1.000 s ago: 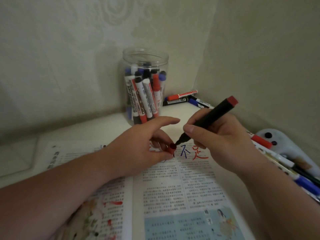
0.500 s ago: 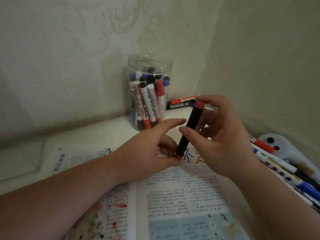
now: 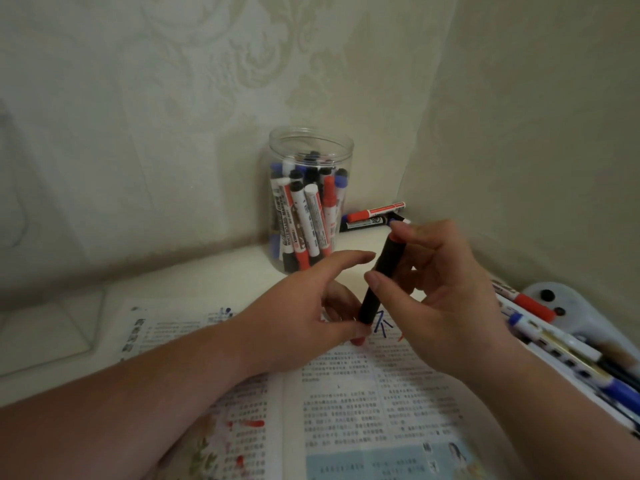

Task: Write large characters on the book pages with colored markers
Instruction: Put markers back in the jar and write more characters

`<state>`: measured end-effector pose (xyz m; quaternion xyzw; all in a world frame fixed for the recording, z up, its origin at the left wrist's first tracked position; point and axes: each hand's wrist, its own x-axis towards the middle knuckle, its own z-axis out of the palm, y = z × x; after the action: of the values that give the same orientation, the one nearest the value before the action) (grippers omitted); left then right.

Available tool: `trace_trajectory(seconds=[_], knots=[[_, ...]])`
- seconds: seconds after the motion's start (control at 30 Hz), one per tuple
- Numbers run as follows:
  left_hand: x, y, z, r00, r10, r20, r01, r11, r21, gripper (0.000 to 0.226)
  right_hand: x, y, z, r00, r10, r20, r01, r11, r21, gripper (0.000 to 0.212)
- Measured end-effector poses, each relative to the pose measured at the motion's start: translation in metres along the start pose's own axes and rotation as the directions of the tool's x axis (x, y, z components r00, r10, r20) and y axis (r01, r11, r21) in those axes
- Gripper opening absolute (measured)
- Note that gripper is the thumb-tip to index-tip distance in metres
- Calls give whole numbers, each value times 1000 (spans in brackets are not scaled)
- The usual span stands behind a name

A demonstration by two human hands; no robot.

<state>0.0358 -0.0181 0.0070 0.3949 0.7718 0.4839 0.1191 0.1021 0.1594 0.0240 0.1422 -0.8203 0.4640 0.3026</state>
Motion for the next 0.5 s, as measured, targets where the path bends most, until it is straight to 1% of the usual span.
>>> trace_trajectory(seconds=[0.07,0.13,0.17,0.2,0.23,0.27,0.3,0.33,0.37,0.4,0.43,0.47,0.5], knots=[[0,0,1,1000,10,7,-10,1000,22,79,1,-1,-1,1000,1,-3,-1,1000,-6,66],[0,-4,-1,999,39,-23,-38,999,23,78,0,-2,-1,1000,-4,1,4,1000,-20,73],[-1,-6,-3,996,67,-66,-66,998,15,73,-1,-2,-1,1000,-9,4,9,999,-32,75],[0,-8,-6,985,102,-143,-101,995,16,64,-1,-3,0,1000,-13,8,14,999,-40,75],[1,-10,-10,956,126,-265,-124,992,24,54,-2,-4,0,1000,-10,11,10,999,-36,73],[3,-12,-14,898,125,-423,-122,992,35,45,-3,-4,1,1000,9,9,-9,1000,-19,71],[7,-14,-21,808,96,-581,-87,995,43,40,-3,-3,0,999,44,0,-44,999,4,69],[10,-17,-28,716,50,-696,-14,998,58,39,-3,-2,-2,995,94,-23,-93,995,29,65],[14,-20,-34,659,-1,-752,84,994,72,45,-1,0,-4,986,152,-63,-149,987,62,60],[17,-24,-38,652,-42,-757,169,981,91,53,0,2,-7,970,216,-115,-203,972,115,53],[20,-27,-40,677,-78,-732,225,969,105,60,1,4,-9,946,283,-161,-254,951,179,44],[22,-28,-41,714,-99,-693,242,964,111,61,3,5,-12,919,347,-189,-298,923,245,35],[24,-27,-39,750,-108,-653,227,969,101,58,6,7,-14,894,403,-198,-335,893,302,28]])
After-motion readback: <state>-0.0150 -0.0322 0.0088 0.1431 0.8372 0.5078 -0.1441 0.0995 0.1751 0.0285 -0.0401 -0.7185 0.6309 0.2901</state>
